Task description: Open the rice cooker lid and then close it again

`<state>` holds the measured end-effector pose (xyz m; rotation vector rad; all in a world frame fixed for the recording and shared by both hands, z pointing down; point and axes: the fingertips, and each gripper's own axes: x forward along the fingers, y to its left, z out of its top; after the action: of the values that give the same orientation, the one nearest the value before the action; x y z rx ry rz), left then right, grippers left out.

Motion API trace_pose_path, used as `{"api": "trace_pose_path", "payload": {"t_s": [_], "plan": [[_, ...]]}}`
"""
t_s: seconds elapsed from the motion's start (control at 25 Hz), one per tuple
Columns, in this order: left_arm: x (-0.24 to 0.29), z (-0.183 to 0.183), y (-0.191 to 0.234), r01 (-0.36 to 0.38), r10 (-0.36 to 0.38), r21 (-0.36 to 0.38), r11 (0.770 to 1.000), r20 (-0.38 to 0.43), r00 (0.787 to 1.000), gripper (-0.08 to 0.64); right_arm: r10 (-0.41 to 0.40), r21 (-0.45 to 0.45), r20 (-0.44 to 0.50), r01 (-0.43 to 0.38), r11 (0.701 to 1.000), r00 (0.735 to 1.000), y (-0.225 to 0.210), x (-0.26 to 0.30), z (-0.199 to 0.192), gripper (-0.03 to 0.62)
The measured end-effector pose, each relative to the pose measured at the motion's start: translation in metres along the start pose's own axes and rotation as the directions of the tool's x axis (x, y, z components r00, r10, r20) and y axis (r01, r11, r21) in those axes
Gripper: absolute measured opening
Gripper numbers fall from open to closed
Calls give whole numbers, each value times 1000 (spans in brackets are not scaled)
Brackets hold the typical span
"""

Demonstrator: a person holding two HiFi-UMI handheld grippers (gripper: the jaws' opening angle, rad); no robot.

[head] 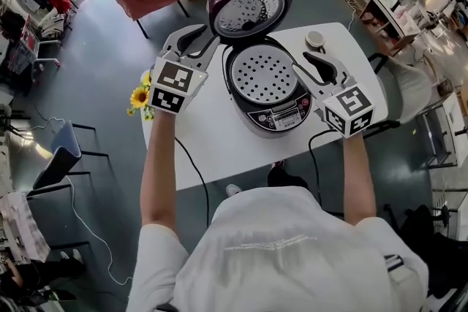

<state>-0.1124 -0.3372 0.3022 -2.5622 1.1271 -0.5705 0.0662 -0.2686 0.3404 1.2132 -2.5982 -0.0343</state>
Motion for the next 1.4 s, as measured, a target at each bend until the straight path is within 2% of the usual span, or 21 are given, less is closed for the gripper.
{"api": "trace_pose_path", "payload": {"t_s": [0.12, 0.36, 0.52, 0.68, 0.8, 0.88, 1.0, 1.08, 1.4], "plan": [[24, 19, 10, 19, -19, 74, 997, -7, 1000, 136, 7, 25, 19, -8, 1000, 1000, -25, 7, -1, 158], [68, 52, 39, 53, -53, 57, 997, -8, 999, 135, 31, 67, 46, -34, 997, 998, -57, 32, -2, 155], [100, 51, 54, 85, -78, 87, 993, -80, 994, 135, 39, 78, 47, -43, 996, 998, -68, 40, -10, 153], [124, 45, 57, 172, -158, 87, 981, -155, 975, 135, 39, 77, 32, -41, 996, 999, -73, 43, -18, 153], [138, 38, 56, 255, -240, 54, 965, -197, 951, 135, 34, 85, 14, -35, 996, 999, -74, 42, -26, 153], [143, 36, 57, 288, -280, 13, 958, -193, 940, 127, 28, 97, -6, -28, 995, 1000, -76, 41, -35, 153], [144, 36, 57, 329, -340, -96, 939, -134, 931, 86, 15, 116, -23, -12, 993, 1000, -79, 39, -44, 150], [142, 36, 58, 336, -351, -153, 929, -85, 933, 84, 10, 122, -28, -7, 993, 1000, -80, 39, -45, 149], [135, 41, 49, 361, -376, -190, 913, -43, 926, 86, 5, 132, -39, 0, 991, 999, -74, 37, -45, 146]]}}
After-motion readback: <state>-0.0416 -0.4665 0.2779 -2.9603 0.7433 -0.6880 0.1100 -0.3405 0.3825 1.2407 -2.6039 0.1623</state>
